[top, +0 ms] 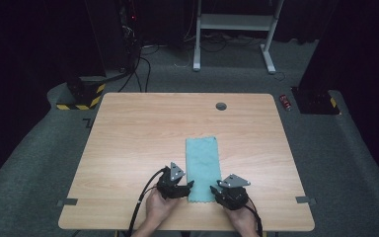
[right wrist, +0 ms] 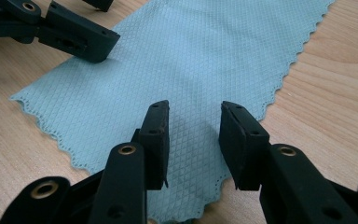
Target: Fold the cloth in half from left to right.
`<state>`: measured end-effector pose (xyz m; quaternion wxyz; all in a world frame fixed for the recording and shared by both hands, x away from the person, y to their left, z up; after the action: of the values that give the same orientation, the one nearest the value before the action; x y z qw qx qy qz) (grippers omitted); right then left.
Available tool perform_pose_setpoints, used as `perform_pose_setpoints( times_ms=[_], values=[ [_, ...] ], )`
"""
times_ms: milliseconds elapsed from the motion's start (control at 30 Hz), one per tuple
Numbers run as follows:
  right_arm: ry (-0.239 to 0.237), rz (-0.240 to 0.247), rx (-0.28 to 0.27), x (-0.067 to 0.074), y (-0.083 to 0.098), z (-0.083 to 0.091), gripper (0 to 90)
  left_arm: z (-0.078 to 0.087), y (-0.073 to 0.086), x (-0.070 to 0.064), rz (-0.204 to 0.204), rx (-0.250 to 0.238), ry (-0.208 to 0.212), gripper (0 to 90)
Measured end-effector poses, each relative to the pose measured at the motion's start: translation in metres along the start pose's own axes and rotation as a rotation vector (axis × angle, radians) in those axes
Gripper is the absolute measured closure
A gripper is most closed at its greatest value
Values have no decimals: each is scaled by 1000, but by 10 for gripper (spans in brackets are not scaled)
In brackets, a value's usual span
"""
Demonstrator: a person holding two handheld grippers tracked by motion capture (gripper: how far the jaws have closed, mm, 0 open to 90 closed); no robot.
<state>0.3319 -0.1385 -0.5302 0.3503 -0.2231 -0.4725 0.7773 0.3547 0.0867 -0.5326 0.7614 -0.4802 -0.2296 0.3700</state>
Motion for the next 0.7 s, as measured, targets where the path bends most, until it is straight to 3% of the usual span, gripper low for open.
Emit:
perform_pose_setpoints(
  times_ms=[400, 567, 700],
  values=[
    [0, -3, 1, 0, 0, 0, 607, 0, 0, 0, -4, -1, -3, 349],
    [-48, 7, 0, -2, 0, 0, 557, 2, 1, 0, 3, 1, -4, 354],
    [-46, 1, -27, -10, -4, 1, 558, 4, 1, 7, 60, -17, 29, 393]
  ],
)
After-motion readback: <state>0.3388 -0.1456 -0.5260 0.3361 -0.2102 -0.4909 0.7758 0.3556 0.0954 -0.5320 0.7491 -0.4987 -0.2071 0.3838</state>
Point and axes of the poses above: each handheld gripper's, and its own axes: z roughly backward along the jaws, y roughly out of its underside, x roughly to its left, the point moved 1 cm from there along -z, roughly forward along the jaws, and after that the axes turned 15 degrees about -x, right-handed, at the moved point
